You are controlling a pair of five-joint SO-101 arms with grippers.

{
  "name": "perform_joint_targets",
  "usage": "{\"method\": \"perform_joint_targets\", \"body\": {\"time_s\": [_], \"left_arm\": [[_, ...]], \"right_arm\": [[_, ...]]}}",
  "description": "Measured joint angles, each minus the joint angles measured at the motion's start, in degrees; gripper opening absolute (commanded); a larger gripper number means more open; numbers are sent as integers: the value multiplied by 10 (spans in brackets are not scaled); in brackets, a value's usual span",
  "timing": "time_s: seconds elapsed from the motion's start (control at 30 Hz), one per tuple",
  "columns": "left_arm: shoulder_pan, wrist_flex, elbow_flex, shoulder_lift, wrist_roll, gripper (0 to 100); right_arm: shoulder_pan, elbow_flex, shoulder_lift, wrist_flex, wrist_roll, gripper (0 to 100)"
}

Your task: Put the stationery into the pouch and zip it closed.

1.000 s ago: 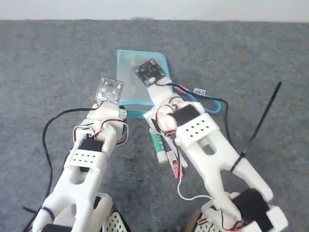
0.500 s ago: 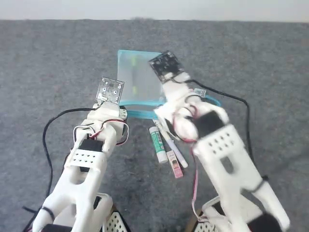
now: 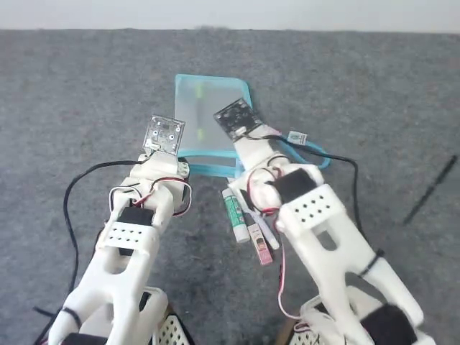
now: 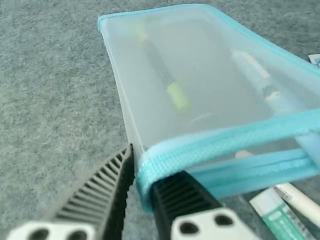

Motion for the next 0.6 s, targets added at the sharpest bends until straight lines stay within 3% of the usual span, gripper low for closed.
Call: {"method": "perform_joint_targets", "body": {"time_s": [0.27,0.6], "left_arm": [[0,0,0,0,0,12],[0,0,0,0,5,12]], "right_arm": [[-12,-33,94,-35,0,80],[28,-244,222,9,0,80]]}}
